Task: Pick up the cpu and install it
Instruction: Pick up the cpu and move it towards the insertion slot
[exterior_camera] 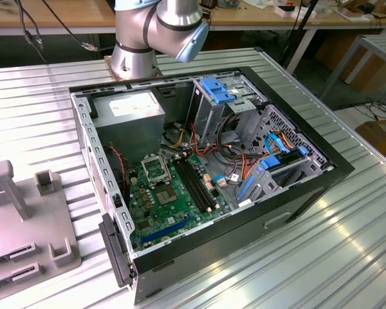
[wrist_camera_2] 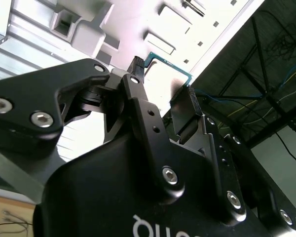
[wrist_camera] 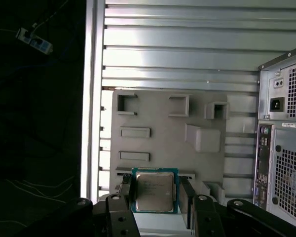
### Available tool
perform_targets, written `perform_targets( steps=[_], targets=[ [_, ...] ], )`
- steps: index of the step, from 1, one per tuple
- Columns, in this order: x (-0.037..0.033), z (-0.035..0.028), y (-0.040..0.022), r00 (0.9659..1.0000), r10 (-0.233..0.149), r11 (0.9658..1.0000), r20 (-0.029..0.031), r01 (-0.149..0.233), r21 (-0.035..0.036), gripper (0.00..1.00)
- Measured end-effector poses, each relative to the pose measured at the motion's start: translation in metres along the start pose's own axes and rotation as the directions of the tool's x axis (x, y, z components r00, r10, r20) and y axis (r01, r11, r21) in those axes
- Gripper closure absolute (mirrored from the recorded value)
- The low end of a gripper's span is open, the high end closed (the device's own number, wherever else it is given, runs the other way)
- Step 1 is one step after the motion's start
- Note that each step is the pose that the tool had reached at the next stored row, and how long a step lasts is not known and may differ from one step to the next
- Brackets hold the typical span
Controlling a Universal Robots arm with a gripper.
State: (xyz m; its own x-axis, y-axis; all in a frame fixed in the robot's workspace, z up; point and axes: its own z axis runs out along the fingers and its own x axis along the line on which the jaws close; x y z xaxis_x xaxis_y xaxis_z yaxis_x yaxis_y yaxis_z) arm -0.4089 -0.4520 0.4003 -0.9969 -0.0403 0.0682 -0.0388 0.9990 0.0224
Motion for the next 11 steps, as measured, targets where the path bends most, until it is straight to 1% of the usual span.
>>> perform_targets(
  steps=[1,5,11],
  targets=[
    [-0.0027,-0.0001,-0.0001,1.0,0.0,1.0,-0.0014,0.0,-0.0001,0.53],
    [-0.0078,-0.0005,-0.0003,1.0,0.0,1.0,-0.004,0.0,-0.0002,0.53],
    [-0.0129,-0.0009,-0.0005,1.0,0.0,1.0,-0.006,0.0,-0.0003,0.53]
  ],
)
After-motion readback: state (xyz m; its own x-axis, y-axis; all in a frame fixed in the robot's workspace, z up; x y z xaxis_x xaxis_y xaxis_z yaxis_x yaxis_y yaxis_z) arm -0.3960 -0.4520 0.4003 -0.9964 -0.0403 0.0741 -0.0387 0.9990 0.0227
